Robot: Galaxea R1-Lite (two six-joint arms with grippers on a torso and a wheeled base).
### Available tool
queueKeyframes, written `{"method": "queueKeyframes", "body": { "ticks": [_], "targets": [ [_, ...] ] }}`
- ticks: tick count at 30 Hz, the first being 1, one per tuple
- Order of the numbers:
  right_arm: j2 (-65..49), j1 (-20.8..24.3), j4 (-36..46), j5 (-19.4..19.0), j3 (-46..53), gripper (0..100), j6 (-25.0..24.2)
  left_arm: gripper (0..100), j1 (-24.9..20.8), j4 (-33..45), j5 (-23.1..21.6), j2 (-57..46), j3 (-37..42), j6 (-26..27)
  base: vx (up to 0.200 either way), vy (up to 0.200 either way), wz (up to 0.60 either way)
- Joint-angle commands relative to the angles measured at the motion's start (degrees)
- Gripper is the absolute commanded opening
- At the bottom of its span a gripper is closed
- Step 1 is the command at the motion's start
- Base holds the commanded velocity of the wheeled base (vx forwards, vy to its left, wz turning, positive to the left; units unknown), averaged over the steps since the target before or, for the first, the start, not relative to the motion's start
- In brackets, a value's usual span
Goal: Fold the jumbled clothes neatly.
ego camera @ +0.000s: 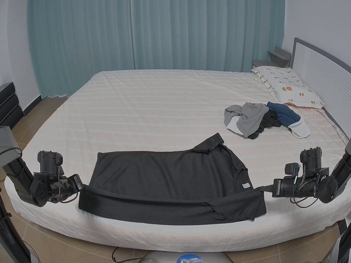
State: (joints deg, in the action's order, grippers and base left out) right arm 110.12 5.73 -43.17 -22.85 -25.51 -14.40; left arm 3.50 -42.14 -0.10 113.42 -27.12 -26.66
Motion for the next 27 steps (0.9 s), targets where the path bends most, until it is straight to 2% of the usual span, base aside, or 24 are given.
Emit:
{"method": "queueKeyframes", "body": {
  "ticks": [1, 8, 14, 24, 25, 26, 27],
  "targets": [
    [5.63, 0.16, -0.51, -0.01, -3.58, 0, -0.02, 0, -0.07, 1.71, 0.01, 4.7, -4.69, -1.02, 0.0, 0.0, 0.0],
    [10.2, 0.25, -0.78, 0.08, -7.36, 0, -0.72, 0, -0.07, 1.71, 0.01, 10.07, -8.74, -1.55, 0.0, 0.0, 0.0],
    [12.67, 0.77, -1.13, 0.08, -10.26, 0, -2.39, 0, -0.25, 1.8, 0.01, 12.53, -11.72, -5.07, 0.0, 0.0, 0.0],
    [16.8, 2.0, -8.42, 0.61, -10.26, 0, -5.03, 0, -0.42, 1.8, 0.01, 14.11, -12.16, -5.33, 0.0, 0.0, 0.0],
    [16.97, 2.0, -8.51, 0.61, -10.17, 100, -5.29, 0, -0.42, 1.8, 0.01, 14.11, -12.16, -5.33, 0.0, 0.0, 0.0],
    [17.06, 2.0, -8.51, 0.61, -10.17, 100, -5.38, 100, -0.42, 1.8, 0.01, 14.11, -12.16, -5.33, 0.0, 0.0, 0.0],
    [17.15, 2.0, -8.6, 0.61, -10.17, 100, -5.73, 100, -0.42, 1.71, -0.08, 14.11, -12.25, -5.51, 0.0, 0.0, 0.0]
  ]
}}
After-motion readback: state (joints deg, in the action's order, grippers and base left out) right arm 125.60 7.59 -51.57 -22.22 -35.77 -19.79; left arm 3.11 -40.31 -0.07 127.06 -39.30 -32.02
